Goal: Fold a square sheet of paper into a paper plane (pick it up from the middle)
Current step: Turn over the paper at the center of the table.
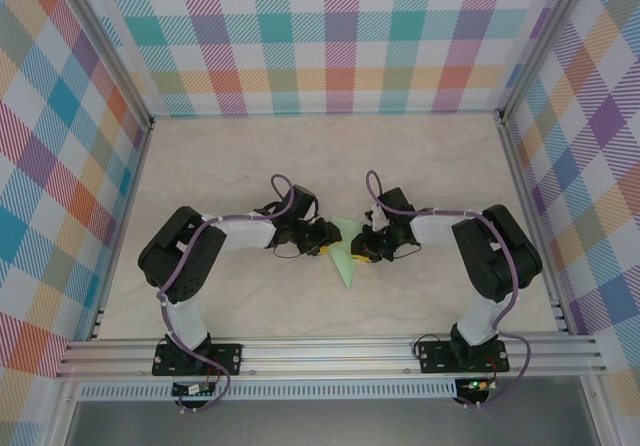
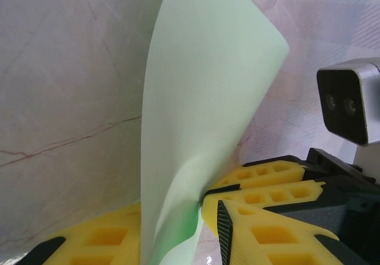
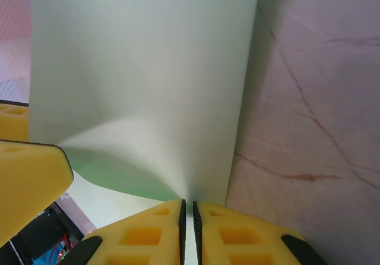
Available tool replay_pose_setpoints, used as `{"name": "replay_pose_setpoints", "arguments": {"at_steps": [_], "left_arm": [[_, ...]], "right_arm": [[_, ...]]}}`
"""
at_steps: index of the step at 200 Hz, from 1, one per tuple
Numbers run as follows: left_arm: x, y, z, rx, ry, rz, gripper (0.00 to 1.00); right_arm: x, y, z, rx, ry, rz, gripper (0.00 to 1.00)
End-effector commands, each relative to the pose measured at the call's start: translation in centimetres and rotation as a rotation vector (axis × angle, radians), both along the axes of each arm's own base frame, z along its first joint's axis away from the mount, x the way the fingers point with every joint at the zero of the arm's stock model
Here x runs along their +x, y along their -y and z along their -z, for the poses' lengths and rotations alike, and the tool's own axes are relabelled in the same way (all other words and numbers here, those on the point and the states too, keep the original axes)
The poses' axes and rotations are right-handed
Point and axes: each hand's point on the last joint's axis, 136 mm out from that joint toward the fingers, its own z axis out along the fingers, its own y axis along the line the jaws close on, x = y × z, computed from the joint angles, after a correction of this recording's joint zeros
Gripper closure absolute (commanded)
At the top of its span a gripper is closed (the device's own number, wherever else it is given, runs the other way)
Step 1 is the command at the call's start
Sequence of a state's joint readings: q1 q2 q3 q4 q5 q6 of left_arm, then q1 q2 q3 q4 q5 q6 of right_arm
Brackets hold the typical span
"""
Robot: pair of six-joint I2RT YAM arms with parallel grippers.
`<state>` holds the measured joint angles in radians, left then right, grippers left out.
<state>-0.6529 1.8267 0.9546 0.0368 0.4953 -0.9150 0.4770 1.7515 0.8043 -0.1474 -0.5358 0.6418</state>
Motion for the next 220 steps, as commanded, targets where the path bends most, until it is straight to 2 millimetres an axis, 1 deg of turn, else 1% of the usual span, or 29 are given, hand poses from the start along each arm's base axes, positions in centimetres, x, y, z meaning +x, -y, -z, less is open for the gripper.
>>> {"name": "replay_pose_setpoints", "arguments": {"at_steps": [1, 29, 45, 57, 79, 120, 138, 145, 157, 164, 181, 192, 195, 206, 220], "left_arm": [[0.4, 0.7, -0.2, -0.028, 0.018, 0.048, 0.67], [0.7, 0.3, -0.1, -0.035, 0.016, 0.051, 0.68], [0.9, 0.3, 0.1, -0.044, 0.006, 0.057, 0.75], [1.0, 0.1, 0.2, -0.035, 0.003, 0.054, 0.79], [1.1, -0.6, 0.1, 0.002, 0.018, 0.044, 0.85], [1.4, -2.9, -0.3, 0.114, 0.07, -0.011, 0.91], [1.4, -3.9, -0.3, 0.151, 0.082, -0.044, 0.91], [1.5, -4.1, -0.3, 0.158, 0.088, -0.055, 0.91], [1.4, -4.2, -0.4, 0.152, 0.089, -0.063, 0.91], [1.4, -4.2, -0.5, 0.147, 0.09, -0.066, 0.91], [1.4, -4.2, -0.6, 0.147, 0.089, -0.075, 0.91], [1.4, -4.3, -0.5, 0.151, 0.085, -0.081, 0.91], [1.5, -4.3, -0.5, 0.151, 0.088, -0.082, 0.91], [1.4, -4.4, -0.4, 0.153, 0.083, -0.083, 0.91], [1.4, -4.4, -0.4, 0.156, 0.081, -0.084, 0.91]], "right_arm": [[0.5, 1.3, 2.6, -0.098, 0.004, 0.014, 0.84], [0.6, 1.2, 2.7, -0.102, -0.001, 0.009, 0.85], [0.7, 1.1, 2.6, -0.098, -0.001, 0.01, 0.84], [0.8, 1.0, 2.4, -0.09, 0.001, 0.014, 0.83], [1.1, 0.7, 1.6, -0.067, 0.022, 0.015, 0.81], [1.8, 0.1, -1.3, -0.027, 0.078, 0.013, 0.75], [2.1, 0.1, -2.7, -0.018, 0.119, 0.02, 0.69], [2.1, 0.2, -2.9, -0.025, 0.134, 0.023, 0.68], [1.9, 0.6, -3.2, -0.061, 0.166, 0.03, 0.62], [1.9, 0.8, -3.5, -0.077, 0.192, 0.033, 0.6], [1.1, 0.6, -4.3, -0.132, 0.287, -0.001, 0.54], [0.7, 0.5, -4.9, -0.189, 0.369, -0.016, 0.54], [0.6, 0.6, -5.2, -0.222, 0.416, -0.013, 0.55], [-0.1, 0.3, -6.1, -0.255, 0.526, -0.02, 0.54], [-0.1, 1.5, -6.6, -0.303, 0.594, 0.031, 0.51]]}}
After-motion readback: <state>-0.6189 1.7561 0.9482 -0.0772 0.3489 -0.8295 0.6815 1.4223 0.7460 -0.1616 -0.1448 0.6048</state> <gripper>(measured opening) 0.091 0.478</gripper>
